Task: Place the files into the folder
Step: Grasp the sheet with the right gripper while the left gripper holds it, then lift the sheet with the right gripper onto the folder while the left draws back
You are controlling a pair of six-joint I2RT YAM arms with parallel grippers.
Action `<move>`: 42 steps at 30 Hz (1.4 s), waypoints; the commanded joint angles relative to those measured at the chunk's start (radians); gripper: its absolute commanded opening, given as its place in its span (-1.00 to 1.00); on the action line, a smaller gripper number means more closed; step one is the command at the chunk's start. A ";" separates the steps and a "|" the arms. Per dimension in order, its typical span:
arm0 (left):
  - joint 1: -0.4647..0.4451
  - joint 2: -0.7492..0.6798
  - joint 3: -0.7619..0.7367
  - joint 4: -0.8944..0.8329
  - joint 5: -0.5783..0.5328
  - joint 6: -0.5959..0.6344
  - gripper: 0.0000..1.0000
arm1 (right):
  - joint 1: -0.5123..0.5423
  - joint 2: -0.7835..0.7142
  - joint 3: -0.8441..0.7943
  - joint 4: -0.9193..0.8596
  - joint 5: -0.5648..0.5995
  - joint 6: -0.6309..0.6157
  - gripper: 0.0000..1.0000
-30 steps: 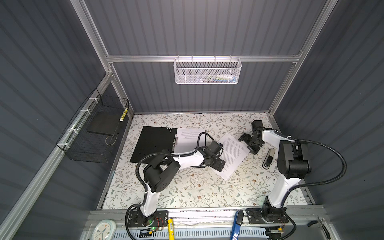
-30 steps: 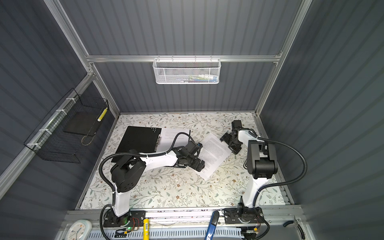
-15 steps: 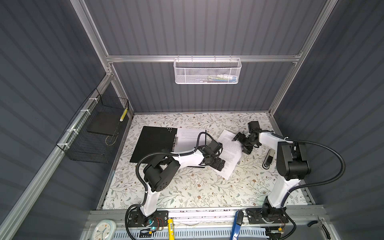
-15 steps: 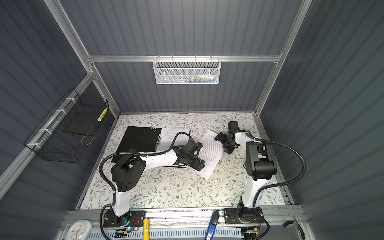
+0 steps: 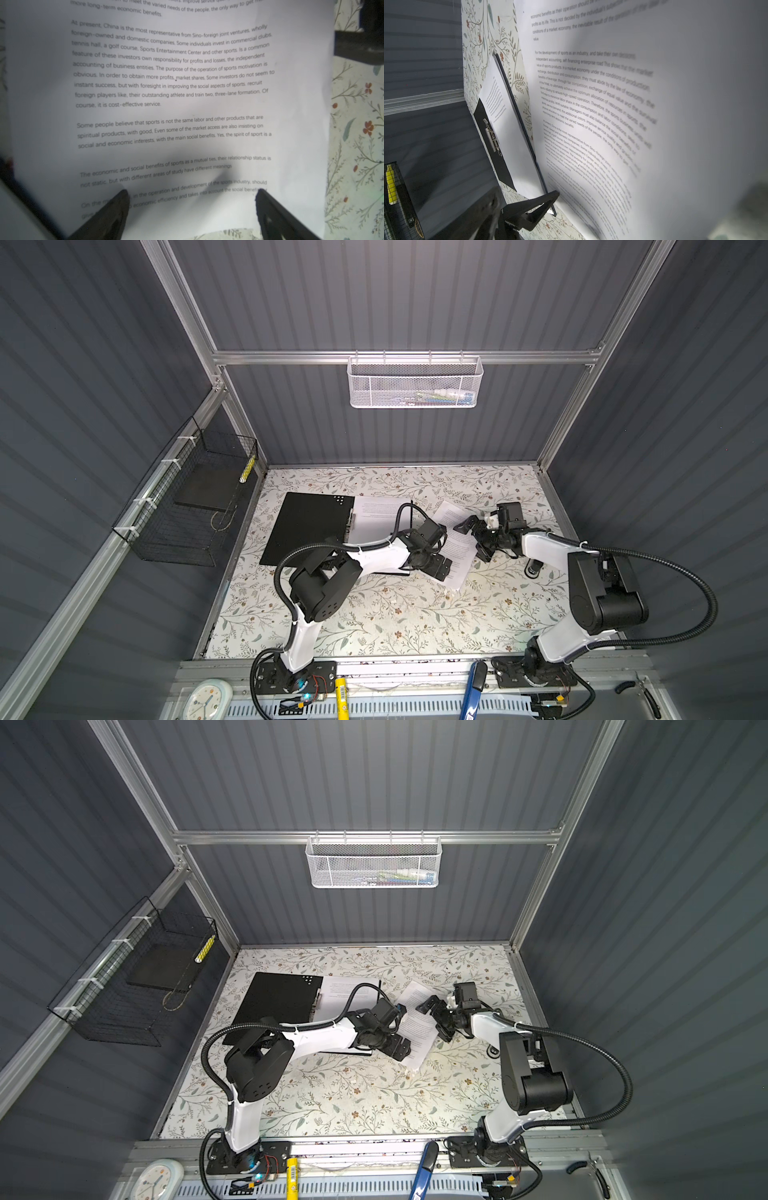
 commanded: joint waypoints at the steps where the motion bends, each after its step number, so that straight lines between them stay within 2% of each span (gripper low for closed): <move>1: 0.004 0.043 -0.036 -0.086 0.043 -0.003 0.90 | 0.003 0.007 -0.030 0.097 -0.009 0.036 0.68; 5: 0.006 0.032 -0.036 -0.087 0.051 -0.002 0.90 | 0.009 -0.010 -0.055 0.112 0.025 0.056 0.14; 10: 0.011 0.025 -0.018 -0.088 0.081 -0.007 0.90 | 0.033 -0.046 -0.076 0.095 0.065 0.053 -0.28; 16: 0.026 -0.009 0.021 -0.101 0.136 -0.008 0.90 | 0.053 -0.098 -0.093 0.053 0.094 0.047 -1.00; 20: 0.044 -0.076 0.050 -0.107 0.202 -0.011 0.91 | 0.059 -0.173 -0.080 -0.026 0.113 0.030 -1.00; 22: 0.051 -0.146 0.050 -0.084 0.220 -0.015 0.92 | 0.064 -0.220 -0.048 -0.116 0.131 -0.005 -1.00; 24: 0.059 -0.255 0.020 -0.044 0.194 -0.020 0.93 | 0.085 -0.269 0.017 -0.222 0.168 -0.066 -1.00; 26: 0.068 -0.386 -0.054 0.003 0.098 -0.020 0.97 | 0.118 -0.290 0.104 -0.325 0.223 -0.131 -1.00; 29: 0.075 -0.602 -0.207 0.052 -0.116 0.014 0.99 | 0.186 -0.275 0.257 -0.460 0.268 -0.211 -1.00; 32: 0.078 -0.796 -0.344 0.041 -0.307 0.073 0.99 | 0.273 -0.222 0.426 -0.553 0.298 -0.280 -1.00; 35: 0.079 -0.968 -0.460 0.005 -0.450 0.116 1.00 | 0.354 -0.128 0.611 -0.616 0.285 -0.320 -1.00; 38: 0.080 -1.125 -0.554 -0.036 -0.544 0.127 0.99 | 0.430 -0.014 0.775 -0.629 0.224 -0.313 -1.00; 42: 0.079 -1.326 -0.681 -0.029 -0.575 0.148 0.99 | 0.531 0.143 1.013 -0.654 0.105 -0.306 -1.00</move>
